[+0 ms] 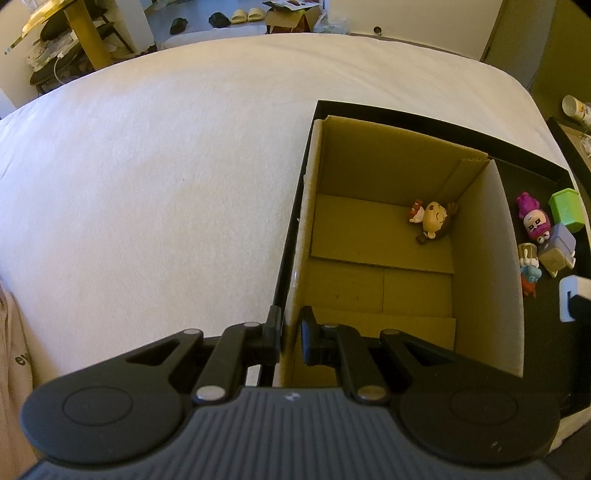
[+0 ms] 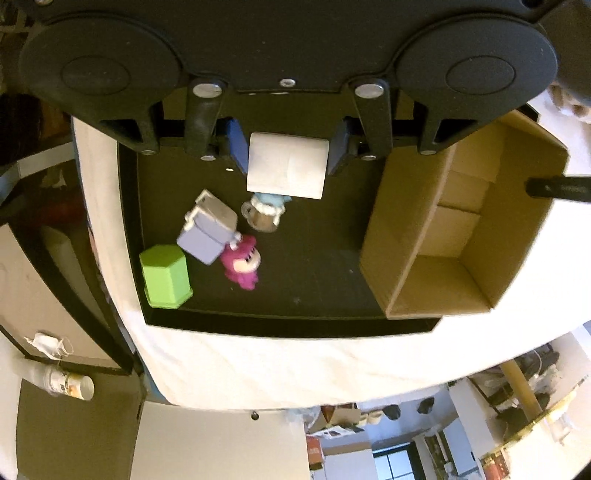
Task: Organize rigid objects
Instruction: 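Carry the charger over the box and open the right gripper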
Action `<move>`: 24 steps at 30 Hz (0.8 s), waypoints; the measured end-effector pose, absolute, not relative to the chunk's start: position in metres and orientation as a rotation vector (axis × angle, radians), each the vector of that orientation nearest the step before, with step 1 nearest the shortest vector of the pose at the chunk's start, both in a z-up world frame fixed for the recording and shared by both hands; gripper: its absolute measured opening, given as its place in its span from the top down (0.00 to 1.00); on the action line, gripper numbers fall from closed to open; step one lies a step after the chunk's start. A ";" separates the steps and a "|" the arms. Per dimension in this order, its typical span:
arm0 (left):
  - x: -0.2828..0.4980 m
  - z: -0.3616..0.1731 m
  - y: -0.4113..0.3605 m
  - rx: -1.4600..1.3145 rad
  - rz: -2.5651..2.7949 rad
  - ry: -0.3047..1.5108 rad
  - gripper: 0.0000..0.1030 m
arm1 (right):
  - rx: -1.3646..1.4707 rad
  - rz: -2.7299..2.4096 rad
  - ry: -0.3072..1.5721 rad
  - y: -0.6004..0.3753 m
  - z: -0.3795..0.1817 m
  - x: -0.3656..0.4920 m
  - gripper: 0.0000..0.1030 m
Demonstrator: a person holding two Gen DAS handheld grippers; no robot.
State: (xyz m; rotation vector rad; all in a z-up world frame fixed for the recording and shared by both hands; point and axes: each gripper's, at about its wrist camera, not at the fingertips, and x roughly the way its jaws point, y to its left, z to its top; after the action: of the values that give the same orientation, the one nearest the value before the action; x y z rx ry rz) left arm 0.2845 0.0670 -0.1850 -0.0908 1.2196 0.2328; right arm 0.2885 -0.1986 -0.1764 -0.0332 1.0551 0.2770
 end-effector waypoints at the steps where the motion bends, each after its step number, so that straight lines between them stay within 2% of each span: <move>1: 0.285 -0.185 0.067 -0.090 0.232 1.220 0.91 | -0.034 0.276 1.055 -0.197 -0.174 0.290 0.55; 24: 0.280 -0.182 0.078 -0.131 0.214 1.208 0.91 | -0.077 0.426 0.942 -0.143 -0.128 0.293 0.55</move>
State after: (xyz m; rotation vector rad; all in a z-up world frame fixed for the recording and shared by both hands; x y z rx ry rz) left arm 0.2796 0.0778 -0.1820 -0.1314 1.2077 0.2141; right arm 0.2934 -0.1428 -0.1277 -0.0774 0.9424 0.4263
